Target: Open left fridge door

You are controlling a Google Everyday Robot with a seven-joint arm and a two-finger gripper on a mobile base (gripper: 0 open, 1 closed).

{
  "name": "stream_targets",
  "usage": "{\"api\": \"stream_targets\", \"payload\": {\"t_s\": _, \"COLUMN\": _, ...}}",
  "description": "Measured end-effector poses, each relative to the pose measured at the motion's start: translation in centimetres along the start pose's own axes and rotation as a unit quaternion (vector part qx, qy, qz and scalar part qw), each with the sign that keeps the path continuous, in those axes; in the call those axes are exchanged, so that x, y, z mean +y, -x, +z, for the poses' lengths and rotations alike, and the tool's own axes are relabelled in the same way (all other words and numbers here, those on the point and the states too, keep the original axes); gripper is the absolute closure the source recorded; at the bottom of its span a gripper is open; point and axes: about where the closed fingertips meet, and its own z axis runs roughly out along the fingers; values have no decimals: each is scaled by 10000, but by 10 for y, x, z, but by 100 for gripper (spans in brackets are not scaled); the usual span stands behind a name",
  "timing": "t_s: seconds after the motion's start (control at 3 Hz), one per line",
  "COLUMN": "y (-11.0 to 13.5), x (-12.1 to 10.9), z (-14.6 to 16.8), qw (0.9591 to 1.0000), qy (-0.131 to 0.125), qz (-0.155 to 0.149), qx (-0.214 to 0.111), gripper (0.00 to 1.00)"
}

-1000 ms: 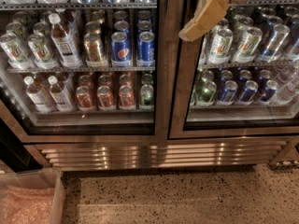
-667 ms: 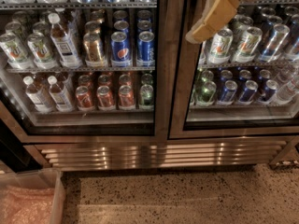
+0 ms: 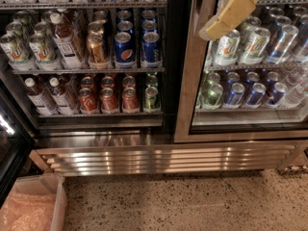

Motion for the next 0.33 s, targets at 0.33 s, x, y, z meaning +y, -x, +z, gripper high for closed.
{"api": "stream_targets", "payload": {"t_s": 0.33, "y": 0, "x": 0, "z": 0, "qw": 10000, "qy": 0, "qz": 0, "qx": 0, "gripper": 0}}
